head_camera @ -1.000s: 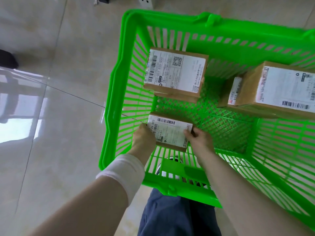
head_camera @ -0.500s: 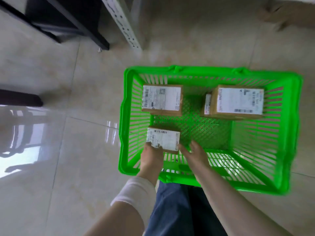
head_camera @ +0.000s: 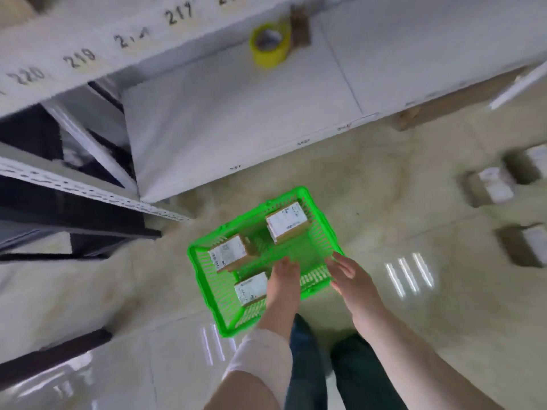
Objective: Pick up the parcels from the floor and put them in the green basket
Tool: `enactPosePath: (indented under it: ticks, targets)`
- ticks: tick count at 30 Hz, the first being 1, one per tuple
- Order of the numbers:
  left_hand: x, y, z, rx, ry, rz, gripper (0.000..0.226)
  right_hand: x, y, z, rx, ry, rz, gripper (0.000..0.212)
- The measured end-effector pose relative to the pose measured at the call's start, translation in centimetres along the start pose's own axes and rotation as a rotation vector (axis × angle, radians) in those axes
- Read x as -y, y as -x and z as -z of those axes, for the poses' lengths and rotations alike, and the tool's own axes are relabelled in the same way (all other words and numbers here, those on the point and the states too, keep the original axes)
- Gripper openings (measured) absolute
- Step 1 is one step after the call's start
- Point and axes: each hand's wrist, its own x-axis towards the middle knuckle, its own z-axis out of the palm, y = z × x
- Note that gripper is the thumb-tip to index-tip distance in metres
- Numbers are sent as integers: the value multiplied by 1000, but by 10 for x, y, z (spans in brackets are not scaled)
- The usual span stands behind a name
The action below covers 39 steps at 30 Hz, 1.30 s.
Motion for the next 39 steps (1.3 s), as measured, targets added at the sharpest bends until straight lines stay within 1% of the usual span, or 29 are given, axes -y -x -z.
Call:
enactPosePath:
  ticks: [2, 4, 8, 11, 13, 15, 17, 19, 22, 25, 27, 32, 35, 39]
  targets:
    - [-16, 21, -38, 29, -16, -38, 42, 0, 13, 42, -47, -121, 4, 40]
    - [-26, 36, -88, 51, -83, -60, 41, -6, 22, 89, -97, -244, 4, 37]
    - [-44, 72, -194, 130, -177, -160, 41, -25, 36, 195, -190, -464, 3, 39]
    - [-53, 96, -272, 146, -134, -156, 40, -44, 44, 278, -230, -542, 26, 46]
    - [-58, 117, -324, 170, -134, -131, 41, -59, 49, 334, -264, -587, 3, 48]
    - [-65, 134, -377, 217, -136, -139, 43, -70, 52, 390, -303, -619, 5, 45]
    - [-74, 146, -429, 270, -142, -165, 44, -82, 49, 443, -351, -643, 11, 37]
    - [-86, 154, -477, 294, -151, -202, 44, -89, 45, 488, -389, -661, 12, 32]
    - [-103, 163, -532, 346, -156, -232, 45, -89, 37, 540, -428, -670, 13, 33]
    - [-123, 169, -572, 381, -135, -213, 47, -78, 26, 579, -419, -673, 15, 20]
    - [-140, 168, -593, 373, -126, -207, 47, -63, 15, 603, -402, -637, 9, 16]
    - [-182, 151, -644, 334, -89, -148, 46, -37, -35, 660, -332, -503, -35, 33]
    - [-194, 119, -678, 293, -69, -79, 47, -38, -86, 701, -333, -442, -108, 34]
    - [-195, 89, -709, 218, -67, -3, 46, -44, -127, 753, -350, -395, -169, 41]
